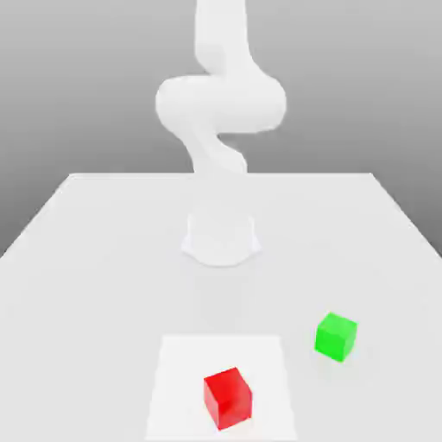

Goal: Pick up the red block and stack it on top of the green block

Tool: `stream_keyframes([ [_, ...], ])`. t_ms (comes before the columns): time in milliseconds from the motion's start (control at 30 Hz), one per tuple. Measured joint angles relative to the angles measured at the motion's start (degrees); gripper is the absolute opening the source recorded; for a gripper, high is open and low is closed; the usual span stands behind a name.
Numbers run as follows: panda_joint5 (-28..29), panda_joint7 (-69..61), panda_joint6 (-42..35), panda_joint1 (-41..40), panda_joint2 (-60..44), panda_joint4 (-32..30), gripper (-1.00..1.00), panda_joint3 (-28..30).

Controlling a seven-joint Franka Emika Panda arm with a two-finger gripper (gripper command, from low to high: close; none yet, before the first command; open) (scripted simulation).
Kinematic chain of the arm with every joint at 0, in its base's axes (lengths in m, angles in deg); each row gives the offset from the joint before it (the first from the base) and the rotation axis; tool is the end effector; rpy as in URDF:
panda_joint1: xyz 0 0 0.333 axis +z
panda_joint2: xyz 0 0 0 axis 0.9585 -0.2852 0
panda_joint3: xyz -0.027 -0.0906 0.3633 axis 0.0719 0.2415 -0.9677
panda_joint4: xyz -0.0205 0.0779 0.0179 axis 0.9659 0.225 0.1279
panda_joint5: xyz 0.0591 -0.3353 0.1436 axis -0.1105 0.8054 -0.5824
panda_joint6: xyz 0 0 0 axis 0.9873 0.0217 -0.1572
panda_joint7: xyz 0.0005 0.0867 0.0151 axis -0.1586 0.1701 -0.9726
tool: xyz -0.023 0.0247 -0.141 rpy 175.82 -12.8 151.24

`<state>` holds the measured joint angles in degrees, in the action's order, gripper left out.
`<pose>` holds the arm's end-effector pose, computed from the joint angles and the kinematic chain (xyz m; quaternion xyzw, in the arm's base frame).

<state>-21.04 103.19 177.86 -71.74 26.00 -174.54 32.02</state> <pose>0.3440 -0.0023 0.6876 -0.8699 0.3434 -0.3232 0.1445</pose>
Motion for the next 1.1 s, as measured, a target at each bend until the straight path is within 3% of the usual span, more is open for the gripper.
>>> stream_keyframes([
  [433, -4.8, -15.7, 11.5, 6.1, -27.5, -7.1, 0.0, 5.0],
  [767, -2.6, -23.5, 20.5, 6.9, -47.8, -12.6, 0.0, 5.3],
  [933, -4.0, -25.5, 28.4, 5.4, -58.1, -11.8, 0.0, 3.6],
  [967, -4.5, -25.9, 29.9, 5.1, -59.9, -11.5, -1.0, 3.1],
  [1100, -4.5, -25.8, 29.9, 5.1, -59.9, -11.5, -1.0, 3.1],
])
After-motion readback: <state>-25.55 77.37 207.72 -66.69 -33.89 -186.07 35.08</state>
